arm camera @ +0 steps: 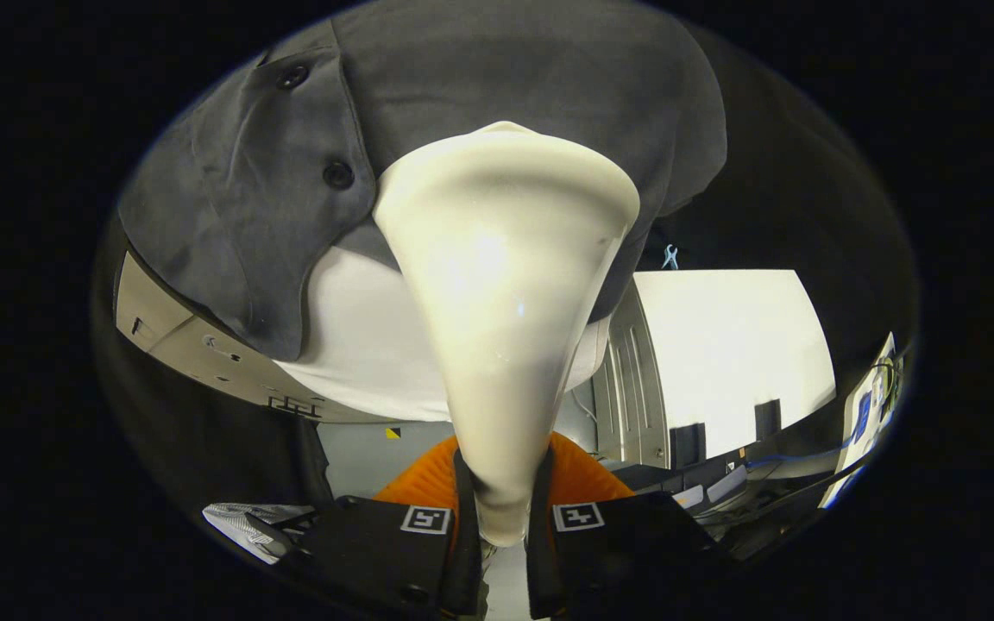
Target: Iron the clothes twice with a garment steamer, once on the left side and once on the right side.
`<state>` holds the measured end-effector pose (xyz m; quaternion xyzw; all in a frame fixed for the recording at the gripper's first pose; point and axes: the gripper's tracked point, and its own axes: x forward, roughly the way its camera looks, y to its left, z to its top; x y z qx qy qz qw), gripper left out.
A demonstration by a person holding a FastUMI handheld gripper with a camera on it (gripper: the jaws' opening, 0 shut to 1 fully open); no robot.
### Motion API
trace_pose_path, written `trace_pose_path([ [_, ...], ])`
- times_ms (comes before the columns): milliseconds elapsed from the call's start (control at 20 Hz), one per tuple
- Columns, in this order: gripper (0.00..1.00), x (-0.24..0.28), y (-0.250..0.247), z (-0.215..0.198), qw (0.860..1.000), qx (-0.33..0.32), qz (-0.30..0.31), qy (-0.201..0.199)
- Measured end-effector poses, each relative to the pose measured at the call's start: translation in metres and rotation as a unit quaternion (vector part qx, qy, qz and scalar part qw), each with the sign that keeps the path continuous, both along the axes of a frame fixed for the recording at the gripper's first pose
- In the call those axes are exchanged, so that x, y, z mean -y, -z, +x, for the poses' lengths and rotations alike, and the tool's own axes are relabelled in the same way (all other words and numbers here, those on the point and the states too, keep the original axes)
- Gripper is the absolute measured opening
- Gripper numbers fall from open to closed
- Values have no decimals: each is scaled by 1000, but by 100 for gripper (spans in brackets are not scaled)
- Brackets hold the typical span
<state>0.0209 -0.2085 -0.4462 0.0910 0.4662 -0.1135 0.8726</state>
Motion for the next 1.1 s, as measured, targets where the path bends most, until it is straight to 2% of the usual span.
trace_pose_path([
  [250,29,-3,17,-10,1000,-16,0,7],
  [550,29,-13,-3,-23,999,3,2,32],
  [900,29,-36,-90,-26,997,66,-5,45],
  [1100,29,-47,-158,-21,992,116,-32,43],
])
